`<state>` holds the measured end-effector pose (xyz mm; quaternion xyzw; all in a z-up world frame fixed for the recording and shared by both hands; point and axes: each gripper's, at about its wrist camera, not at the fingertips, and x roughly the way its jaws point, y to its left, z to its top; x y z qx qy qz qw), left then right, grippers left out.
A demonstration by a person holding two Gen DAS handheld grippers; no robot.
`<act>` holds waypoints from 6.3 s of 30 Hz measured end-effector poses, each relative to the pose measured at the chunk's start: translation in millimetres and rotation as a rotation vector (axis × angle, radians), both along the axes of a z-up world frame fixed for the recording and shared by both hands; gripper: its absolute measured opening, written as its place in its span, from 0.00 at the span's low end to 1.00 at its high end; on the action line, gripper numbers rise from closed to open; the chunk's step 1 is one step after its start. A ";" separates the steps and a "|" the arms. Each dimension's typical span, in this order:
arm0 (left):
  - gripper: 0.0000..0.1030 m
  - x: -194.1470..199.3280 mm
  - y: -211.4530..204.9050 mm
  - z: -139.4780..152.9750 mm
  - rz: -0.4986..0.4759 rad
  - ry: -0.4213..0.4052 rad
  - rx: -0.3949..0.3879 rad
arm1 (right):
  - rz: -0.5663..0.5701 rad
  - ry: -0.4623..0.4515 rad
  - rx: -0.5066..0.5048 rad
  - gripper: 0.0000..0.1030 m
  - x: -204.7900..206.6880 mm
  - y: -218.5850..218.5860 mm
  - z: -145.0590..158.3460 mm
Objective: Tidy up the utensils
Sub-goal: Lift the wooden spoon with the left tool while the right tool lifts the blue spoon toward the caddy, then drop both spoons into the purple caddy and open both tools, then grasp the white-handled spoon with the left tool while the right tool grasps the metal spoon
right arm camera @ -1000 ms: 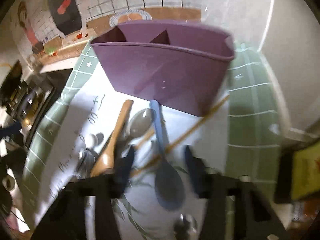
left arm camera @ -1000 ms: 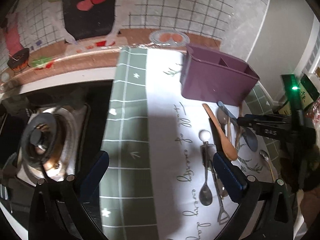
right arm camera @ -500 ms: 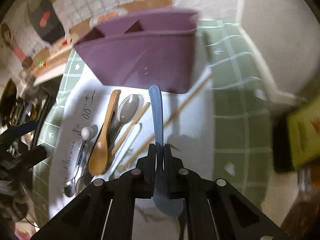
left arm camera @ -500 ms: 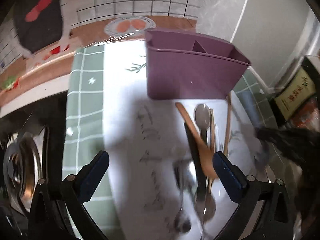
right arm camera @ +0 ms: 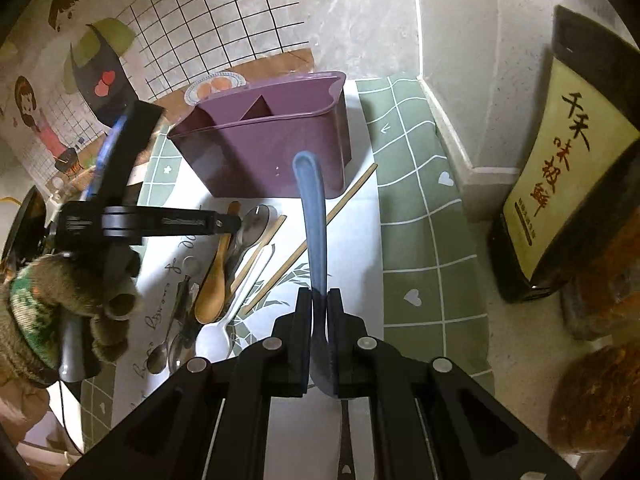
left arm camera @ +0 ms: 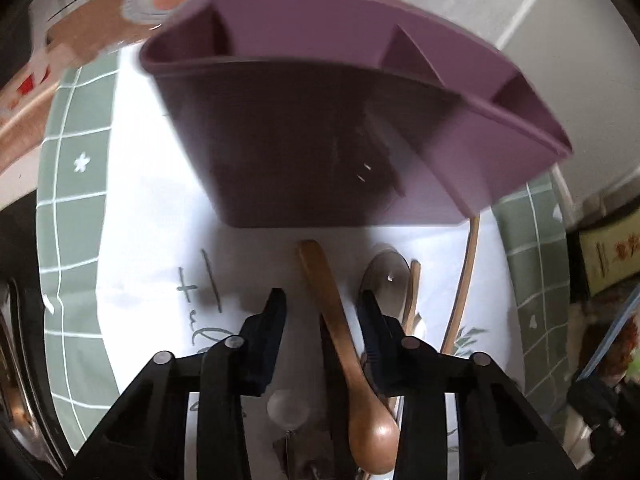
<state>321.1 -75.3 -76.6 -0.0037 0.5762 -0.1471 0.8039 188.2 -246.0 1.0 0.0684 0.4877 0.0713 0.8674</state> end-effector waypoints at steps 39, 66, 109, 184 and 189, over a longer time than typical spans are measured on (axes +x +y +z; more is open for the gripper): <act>0.11 -140.3 84.9 139.8 -0.024 -0.420 -0.168 | 0.289 -0.012 -0.147 0.18 34.9 64.7 11.1; 0.11 -148.3 108.2 121.8 0.006 -0.366 -0.174 | 0.379 0.089 -0.106 0.11 85.5 122.6 -37.7; 0.11 26.5 33.4 206.1 -0.027 -0.555 -0.201 | 0.008 -0.295 -0.039 0.04 129.4 26.5 155.2; 0.65 -161.8 91.8 64.2 0.027 -0.268 -0.043 | 0.050 0.122 -0.226 0.25 -17.1 17.3 -60.0; 0.50 -150.1 77.0 59.6 -0.039 -0.235 -0.090 | 0.032 0.075 -0.220 0.24 -28.7 10.5 -41.6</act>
